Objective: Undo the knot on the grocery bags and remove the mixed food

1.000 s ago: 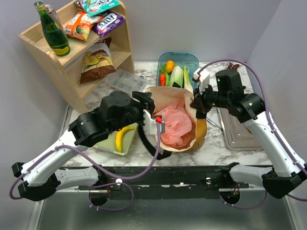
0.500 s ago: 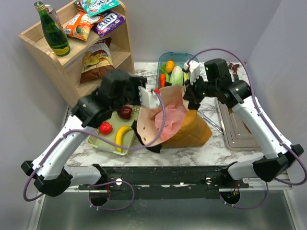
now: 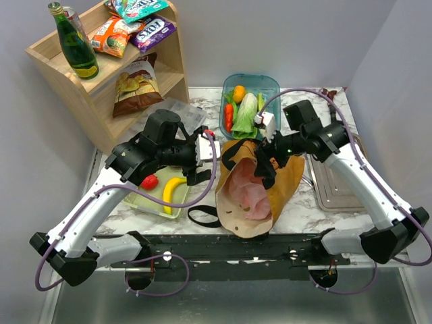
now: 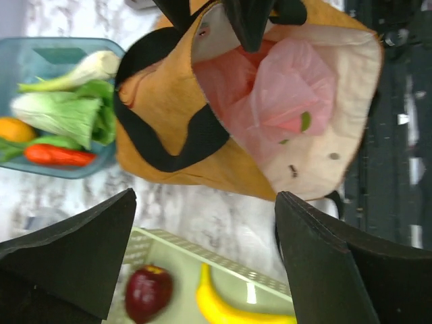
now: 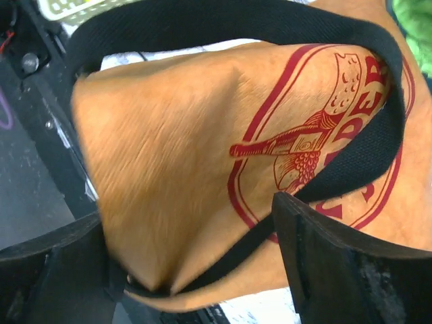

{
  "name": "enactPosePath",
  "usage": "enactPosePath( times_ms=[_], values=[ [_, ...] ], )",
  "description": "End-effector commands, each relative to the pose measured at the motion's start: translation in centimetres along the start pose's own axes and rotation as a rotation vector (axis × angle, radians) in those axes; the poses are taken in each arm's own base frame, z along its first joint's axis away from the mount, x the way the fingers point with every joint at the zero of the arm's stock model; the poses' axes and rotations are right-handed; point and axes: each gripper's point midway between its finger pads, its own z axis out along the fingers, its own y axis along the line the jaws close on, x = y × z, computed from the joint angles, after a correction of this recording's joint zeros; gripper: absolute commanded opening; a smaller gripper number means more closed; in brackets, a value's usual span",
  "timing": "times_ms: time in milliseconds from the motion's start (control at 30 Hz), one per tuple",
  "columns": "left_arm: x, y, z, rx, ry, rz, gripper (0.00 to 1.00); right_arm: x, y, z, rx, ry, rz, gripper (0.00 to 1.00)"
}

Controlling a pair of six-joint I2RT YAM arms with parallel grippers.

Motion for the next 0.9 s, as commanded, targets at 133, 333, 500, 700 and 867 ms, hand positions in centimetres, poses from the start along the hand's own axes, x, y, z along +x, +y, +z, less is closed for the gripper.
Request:
enactPosePath(
  times_ms=[133, 333, 500, 700, 867],
  values=[
    [-0.6, -2.4, -2.6, 0.074, -0.032, -0.361, 0.98, -6.6, 4.7, -8.6, -0.007, -0.347, -0.121, 1.00],
    [0.9, 0.4, -6.0, -0.060, 0.018, -0.645, 0.98, -8.2, 1.8, -12.7, 0.280, -0.553, -0.042, 1.00],
    [5.0, 2.2, -8.9, -0.232, 0.219, -0.824, 0.98, -5.6, -1.2, -12.9, 0.415, -0.569, 0.109, 1.00],
    [9.5, 0.7, -11.8, -0.447, 0.274, -0.904, 0.99, -1.2, -2.2, -12.8, 0.432, -0.581, 0.291, 1.00],
    [12.3, -1.2, -12.5, -0.546, 0.279, -0.942, 0.99, 2.1, -2.5, -13.3, 0.494, -0.562, 0.321, 1.00]
  ],
)
